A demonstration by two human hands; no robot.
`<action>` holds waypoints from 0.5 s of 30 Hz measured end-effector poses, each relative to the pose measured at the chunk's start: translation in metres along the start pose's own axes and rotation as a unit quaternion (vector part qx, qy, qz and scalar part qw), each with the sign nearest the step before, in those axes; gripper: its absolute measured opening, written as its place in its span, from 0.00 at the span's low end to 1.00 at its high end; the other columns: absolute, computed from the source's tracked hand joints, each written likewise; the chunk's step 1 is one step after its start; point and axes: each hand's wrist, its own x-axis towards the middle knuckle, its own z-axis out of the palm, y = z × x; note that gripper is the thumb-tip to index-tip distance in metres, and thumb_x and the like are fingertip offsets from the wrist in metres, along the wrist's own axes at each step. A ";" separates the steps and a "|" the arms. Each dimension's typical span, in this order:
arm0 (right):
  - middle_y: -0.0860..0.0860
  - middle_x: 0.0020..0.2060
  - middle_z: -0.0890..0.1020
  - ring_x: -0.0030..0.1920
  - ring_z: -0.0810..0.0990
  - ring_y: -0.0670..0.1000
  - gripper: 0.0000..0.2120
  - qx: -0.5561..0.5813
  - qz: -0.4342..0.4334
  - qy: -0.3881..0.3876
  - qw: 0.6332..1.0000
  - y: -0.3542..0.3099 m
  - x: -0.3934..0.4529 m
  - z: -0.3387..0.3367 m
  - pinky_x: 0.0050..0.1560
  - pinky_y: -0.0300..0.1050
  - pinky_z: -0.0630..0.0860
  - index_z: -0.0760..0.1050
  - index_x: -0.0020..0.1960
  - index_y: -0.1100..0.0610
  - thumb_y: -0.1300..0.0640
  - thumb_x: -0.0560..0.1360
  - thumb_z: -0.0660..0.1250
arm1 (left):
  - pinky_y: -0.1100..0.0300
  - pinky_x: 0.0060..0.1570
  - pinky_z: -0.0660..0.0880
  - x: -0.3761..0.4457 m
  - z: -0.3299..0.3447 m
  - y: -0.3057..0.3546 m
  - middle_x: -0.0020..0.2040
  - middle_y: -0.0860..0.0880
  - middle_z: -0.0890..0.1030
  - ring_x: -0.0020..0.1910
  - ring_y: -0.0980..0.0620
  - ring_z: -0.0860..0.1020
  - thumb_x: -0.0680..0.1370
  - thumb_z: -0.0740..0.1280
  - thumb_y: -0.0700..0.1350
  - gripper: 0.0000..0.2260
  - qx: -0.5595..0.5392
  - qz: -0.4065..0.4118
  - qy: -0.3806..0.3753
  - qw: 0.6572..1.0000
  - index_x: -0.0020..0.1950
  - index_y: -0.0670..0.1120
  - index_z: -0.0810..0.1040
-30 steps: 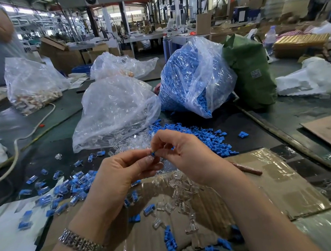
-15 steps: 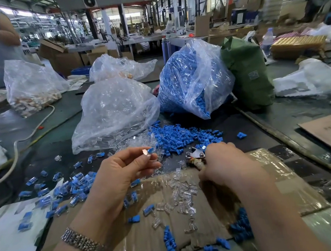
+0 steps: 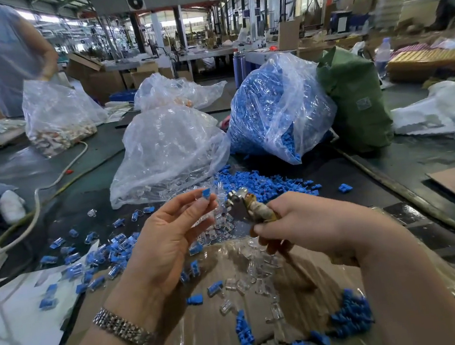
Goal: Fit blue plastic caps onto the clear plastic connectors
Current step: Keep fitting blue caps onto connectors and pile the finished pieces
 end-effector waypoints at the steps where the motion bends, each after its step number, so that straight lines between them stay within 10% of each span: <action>1: 0.60 0.40 0.82 0.39 0.78 0.57 0.18 0.003 -0.009 -0.014 1.000 -0.003 -0.001 0.002 0.53 0.63 0.78 0.76 0.48 0.67 0.51 0.81 0.66 | 0.60 0.47 0.82 0.000 0.000 0.001 0.55 0.42 0.86 0.54 0.48 0.85 0.70 0.73 0.42 0.09 0.004 0.001 -0.001 1.000 0.49 0.48 0.88; 15: 0.51 0.35 0.84 0.37 0.85 0.53 0.16 0.080 -0.028 -0.038 0.996 -0.009 0.000 0.015 0.48 0.54 0.82 0.76 0.45 0.59 0.48 0.83 0.62 | 0.55 0.56 0.81 -0.009 0.005 -0.001 0.51 0.44 0.87 0.55 0.43 0.84 0.68 0.74 0.46 0.11 0.171 0.070 -0.010 0.983 0.49 0.47 0.87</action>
